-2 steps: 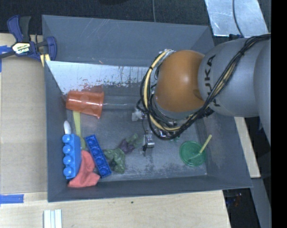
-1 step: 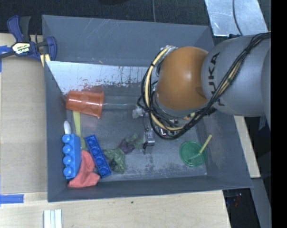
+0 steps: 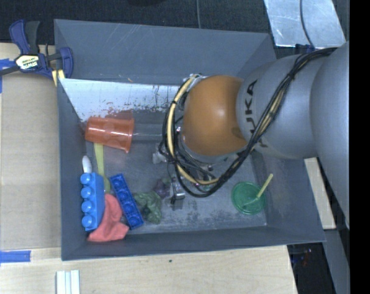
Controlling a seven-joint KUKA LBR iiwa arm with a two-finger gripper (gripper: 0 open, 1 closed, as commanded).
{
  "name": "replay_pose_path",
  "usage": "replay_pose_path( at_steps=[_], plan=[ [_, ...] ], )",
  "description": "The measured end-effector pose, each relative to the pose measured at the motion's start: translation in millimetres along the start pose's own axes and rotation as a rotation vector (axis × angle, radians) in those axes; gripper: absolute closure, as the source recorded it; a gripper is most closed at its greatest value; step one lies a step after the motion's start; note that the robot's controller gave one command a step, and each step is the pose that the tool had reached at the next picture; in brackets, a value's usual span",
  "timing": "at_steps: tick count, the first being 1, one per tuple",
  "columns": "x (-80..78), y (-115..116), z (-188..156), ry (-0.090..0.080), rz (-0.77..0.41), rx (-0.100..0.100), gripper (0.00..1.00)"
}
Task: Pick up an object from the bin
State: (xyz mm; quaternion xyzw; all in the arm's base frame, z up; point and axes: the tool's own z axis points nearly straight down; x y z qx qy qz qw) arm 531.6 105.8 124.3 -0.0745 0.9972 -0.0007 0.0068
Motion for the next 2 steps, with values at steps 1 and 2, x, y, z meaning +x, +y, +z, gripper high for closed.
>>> replay_pose_path(
  at_steps=[1,2],
  plan=[
    [12.6,15.8,12.9,-0.001,0.095,-0.001,0.00],
    [9.4,5.9,28.8,0.002,0.152,-0.001,0.00]
  ],
)
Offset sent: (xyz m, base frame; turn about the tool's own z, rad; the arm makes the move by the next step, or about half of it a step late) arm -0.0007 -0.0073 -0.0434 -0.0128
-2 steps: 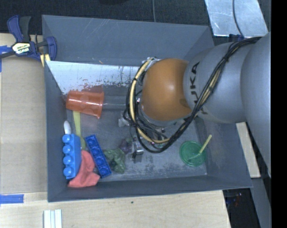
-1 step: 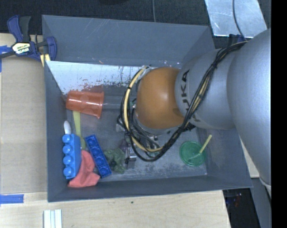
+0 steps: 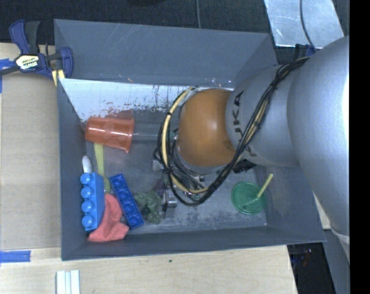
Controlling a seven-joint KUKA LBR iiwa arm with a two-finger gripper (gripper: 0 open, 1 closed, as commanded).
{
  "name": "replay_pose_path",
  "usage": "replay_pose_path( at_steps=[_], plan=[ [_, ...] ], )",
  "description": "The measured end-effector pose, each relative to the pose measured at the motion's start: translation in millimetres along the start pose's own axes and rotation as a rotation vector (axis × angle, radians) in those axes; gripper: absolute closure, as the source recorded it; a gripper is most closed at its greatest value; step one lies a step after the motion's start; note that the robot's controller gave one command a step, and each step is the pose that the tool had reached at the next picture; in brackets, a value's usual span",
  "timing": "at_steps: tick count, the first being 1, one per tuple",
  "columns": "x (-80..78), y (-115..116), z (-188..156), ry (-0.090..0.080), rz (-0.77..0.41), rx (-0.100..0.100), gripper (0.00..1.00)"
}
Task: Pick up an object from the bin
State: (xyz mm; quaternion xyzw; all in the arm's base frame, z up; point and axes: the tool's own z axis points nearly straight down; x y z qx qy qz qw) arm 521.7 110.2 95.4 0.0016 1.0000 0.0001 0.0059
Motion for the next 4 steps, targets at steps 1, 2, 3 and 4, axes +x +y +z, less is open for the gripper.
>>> replay_pose_path(
  at_steps=[1,2,3,4],
  plan=[
    [-1.9,-13.7,0.1,0.000,-0.155,0.001,0.00],
    [-11.6,-48.2,6.6,-0.002,-0.011,0.000,0.00],
    [-21.7,-66.6,19.7,-0.005,-0.131,0.000,0.00],
    [-5.2,-43.7,0.1,-0.004,-0.138,0.001,0.00]
  ],
)
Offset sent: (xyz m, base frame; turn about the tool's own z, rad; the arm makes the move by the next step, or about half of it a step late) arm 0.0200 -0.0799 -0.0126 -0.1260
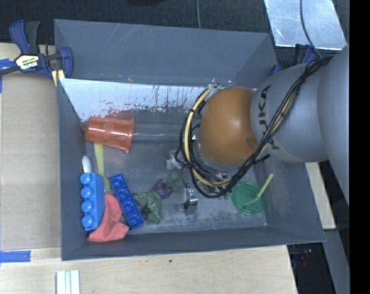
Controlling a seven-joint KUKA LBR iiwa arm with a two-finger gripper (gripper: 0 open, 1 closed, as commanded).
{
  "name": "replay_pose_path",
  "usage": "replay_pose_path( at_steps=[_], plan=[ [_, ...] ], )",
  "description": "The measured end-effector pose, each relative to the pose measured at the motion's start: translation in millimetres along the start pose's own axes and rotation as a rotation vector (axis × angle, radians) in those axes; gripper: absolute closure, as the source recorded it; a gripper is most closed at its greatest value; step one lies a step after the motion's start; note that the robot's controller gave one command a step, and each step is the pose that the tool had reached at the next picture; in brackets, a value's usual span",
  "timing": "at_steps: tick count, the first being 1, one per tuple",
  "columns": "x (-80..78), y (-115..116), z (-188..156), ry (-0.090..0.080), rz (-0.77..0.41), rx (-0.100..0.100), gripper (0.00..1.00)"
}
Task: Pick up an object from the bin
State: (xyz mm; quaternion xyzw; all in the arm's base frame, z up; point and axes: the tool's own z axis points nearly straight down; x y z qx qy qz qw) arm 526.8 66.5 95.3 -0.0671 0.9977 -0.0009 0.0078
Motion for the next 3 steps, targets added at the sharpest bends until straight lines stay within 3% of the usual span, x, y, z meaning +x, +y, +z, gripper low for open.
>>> replay_pose_path(
  at_steps=[1,2,3],
  plan=[
    [6.0,-3.9,-54.4,0.003,0.000,0.001,0.00],
    [7.1,3.7,-47.7,-0.004,-0.025,0.000,0.00],
    [6.5,22.3,-12.3,-0.005,-0.201,0.002,0.00]
  ],
)
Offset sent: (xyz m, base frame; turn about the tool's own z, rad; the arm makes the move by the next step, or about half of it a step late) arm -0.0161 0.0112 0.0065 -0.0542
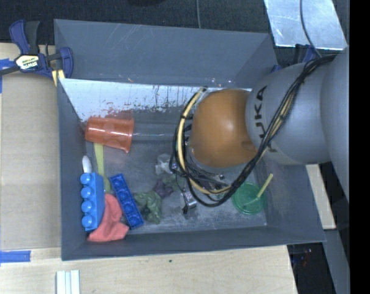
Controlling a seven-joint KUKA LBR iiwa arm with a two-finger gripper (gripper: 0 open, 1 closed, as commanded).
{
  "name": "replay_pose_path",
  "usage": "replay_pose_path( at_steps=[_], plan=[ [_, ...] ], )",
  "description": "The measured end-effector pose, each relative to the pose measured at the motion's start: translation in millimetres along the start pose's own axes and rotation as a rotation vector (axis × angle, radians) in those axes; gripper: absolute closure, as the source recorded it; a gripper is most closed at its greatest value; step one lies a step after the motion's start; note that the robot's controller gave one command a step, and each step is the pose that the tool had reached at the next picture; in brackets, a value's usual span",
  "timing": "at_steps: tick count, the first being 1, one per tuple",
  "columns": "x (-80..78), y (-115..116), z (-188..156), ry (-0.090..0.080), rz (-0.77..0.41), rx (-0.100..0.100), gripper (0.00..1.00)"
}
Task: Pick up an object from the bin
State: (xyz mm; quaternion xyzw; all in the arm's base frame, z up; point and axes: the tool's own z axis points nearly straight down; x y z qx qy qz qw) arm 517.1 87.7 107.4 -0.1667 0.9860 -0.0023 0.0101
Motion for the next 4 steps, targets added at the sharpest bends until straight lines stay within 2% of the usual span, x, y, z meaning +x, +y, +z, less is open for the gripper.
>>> replay_pose_path(
  at_steps=[1,2,3,4],
  plan=[
    [6.8,23.7,18.5,0.002,-0.026,0.000,1.00],
    [6.8,23.7,18.5,0.002,-0.026,0.000,1.00],
    [-2.2,14.3,28.9,0.002,-0.161,-0.005,1.00],
    [14.1,17.9,-28.5,0.007,-0.127,-0.003,1.00]
  ],
)
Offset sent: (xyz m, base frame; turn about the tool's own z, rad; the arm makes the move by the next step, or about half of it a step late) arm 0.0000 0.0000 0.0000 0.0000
